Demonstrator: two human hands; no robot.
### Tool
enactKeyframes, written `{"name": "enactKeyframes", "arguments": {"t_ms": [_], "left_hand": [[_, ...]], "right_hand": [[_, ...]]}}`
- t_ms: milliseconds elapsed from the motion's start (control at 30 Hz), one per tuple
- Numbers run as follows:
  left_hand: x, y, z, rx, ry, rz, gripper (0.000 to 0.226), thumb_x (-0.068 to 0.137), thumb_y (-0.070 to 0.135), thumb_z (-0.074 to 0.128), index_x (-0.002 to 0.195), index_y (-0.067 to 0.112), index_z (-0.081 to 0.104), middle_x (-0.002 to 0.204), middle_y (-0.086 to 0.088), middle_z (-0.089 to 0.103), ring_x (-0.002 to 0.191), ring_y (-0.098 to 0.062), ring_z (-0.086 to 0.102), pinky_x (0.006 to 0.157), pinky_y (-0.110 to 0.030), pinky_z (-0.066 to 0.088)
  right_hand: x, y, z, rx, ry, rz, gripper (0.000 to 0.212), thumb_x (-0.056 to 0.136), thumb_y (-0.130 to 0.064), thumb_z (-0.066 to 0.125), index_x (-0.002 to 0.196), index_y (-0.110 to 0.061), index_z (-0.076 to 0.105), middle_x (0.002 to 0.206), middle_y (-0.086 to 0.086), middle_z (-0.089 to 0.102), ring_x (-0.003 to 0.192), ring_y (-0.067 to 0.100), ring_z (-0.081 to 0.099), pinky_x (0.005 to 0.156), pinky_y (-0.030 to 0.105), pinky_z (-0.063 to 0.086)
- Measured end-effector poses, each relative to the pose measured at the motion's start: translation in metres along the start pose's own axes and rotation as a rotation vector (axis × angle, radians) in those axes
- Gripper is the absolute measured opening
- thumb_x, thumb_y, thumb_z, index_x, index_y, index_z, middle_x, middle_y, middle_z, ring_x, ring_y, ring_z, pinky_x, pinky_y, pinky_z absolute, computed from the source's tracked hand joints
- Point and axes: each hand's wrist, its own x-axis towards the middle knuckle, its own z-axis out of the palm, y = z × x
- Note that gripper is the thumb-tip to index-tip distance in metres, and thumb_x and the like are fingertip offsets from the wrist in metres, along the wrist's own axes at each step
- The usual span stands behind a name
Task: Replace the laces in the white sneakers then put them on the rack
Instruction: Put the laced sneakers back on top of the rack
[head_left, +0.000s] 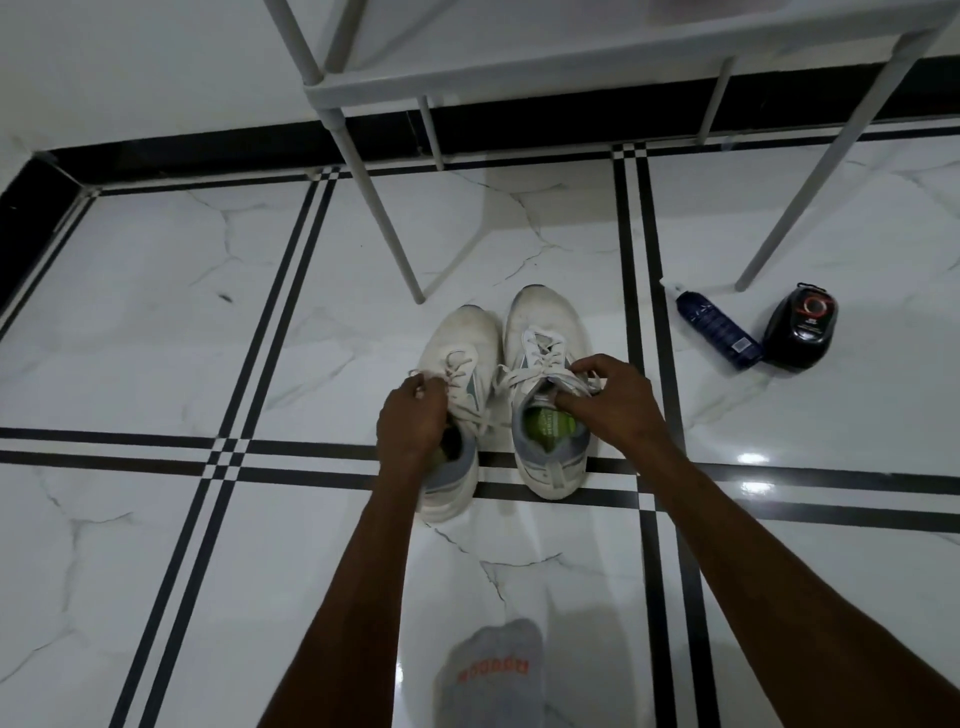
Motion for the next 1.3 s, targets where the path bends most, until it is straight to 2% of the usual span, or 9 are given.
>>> {"name": "enactKeyframes", "arguments": {"t_ms": [100,167,300,367,467,733,833,1033,1300], "left_hand": [[-0.002,0.006,0.01,-0.177,-0.091,0.0,0.036,0.1,0.042,0.052,0.124,0.02,0.066,0.123,-0.004,0.069,0.11,-0.024,0.063,0.102,-0.042,0.049],[-0.003,0.01,0.015,-0.306,-0.172,-0.04,0.039,0.093,0.043,0.063,0.128,0.025,0.063,0.125,0.004,0.068,0.11,-0.015,0.064,0.096,-0.034,0.051],[-0.003,0.005,0.026,-0.387,-0.336,-0.067,0.037,0.086,0.024,0.079,0.115,0.034,0.059,0.109,0.014,0.07,0.102,-0.004,0.066,0.083,-0.023,0.053],[-0.003,0.001,0.034,-0.306,-0.36,-0.051,0.047,0.083,0.018,0.08,0.124,0.029,0.06,0.117,0.005,0.07,0.107,-0.015,0.067,0.092,-0.036,0.056],[-0.007,-0.004,0.046,-0.21,-0.208,0.003,0.051,0.087,0.026,0.072,0.136,0.028,0.059,0.124,0.001,0.067,0.112,-0.021,0.065,0.1,-0.047,0.054],[-0.024,0.015,0.038,-0.32,-0.135,0.011,0.04,0.096,0.029,0.064,0.136,0.031,0.063,0.118,0.009,0.071,0.102,-0.014,0.071,0.093,-0.044,0.059],[-0.039,0.034,0.015,-0.32,-0.133,0.006,0.05,0.087,0.041,0.062,0.137,0.033,0.062,0.123,0.008,0.07,0.103,-0.015,0.071,0.093,-0.044,0.059],[-0.092,0.112,-0.055,-0.285,-0.101,0.017,0.056,0.083,0.052,0.065,0.137,0.038,0.06,0.126,0.008,0.068,0.106,-0.018,0.069,0.091,-0.044,0.06],[-0.203,0.254,-0.194,-0.286,-0.06,0.054,0.043,0.098,0.023,0.063,0.14,0.026,0.059,0.131,0.003,0.065,0.109,-0.018,0.066,0.095,-0.043,0.057]], "right_hand": [[0.001,0.001,-0.006,0.011,0.043,0.01,0.044,0.074,-0.024,0.087,0.112,-0.013,0.068,0.104,-0.001,0.065,0.09,0.012,0.061,0.063,0.003,0.044],[0.003,0.005,-0.011,0.019,0.07,0.015,0.046,0.075,-0.022,0.086,0.116,-0.014,0.067,0.109,0.0,0.066,0.092,0.012,0.062,0.064,0.001,0.042],[0.003,0.014,-0.025,0.101,0.079,0.106,0.072,0.078,-0.016,0.083,0.141,-0.016,0.049,0.127,-0.003,0.056,0.114,0.011,0.055,0.089,0.019,0.043],[0.001,0.018,-0.029,0.1,0.067,0.137,0.08,0.079,-0.015,0.082,0.148,-0.014,0.042,0.138,0.001,0.054,0.12,0.011,0.052,0.096,0.022,0.041],[-0.003,0.019,-0.033,0.08,0.051,0.165,0.08,0.078,-0.017,0.082,0.149,-0.015,0.044,0.144,0.006,0.054,0.128,0.02,0.055,0.108,0.032,0.044],[-0.018,0.0,-0.048,0.079,0.031,0.239,0.08,0.077,-0.016,0.083,0.148,-0.019,0.046,0.141,0.006,0.058,0.122,0.02,0.059,0.105,0.038,0.049],[-0.031,-0.034,-0.067,0.091,0.026,0.243,0.079,0.077,-0.014,0.082,0.148,-0.02,0.047,0.14,0.003,0.059,0.12,0.018,0.061,0.104,0.031,0.048],[-0.073,-0.136,-0.13,0.151,0.016,0.247,0.08,0.074,-0.011,0.083,0.145,-0.021,0.05,0.136,0.002,0.062,0.116,0.018,0.064,0.103,0.043,0.052],[-0.171,-0.326,-0.236,0.182,0.021,0.244,0.077,0.073,-0.017,0.083,0.143,-0.03,0.052,0.13,-0.004,0.066,0.108,0.015,0.067,0.097,0.04,0.055]]}}
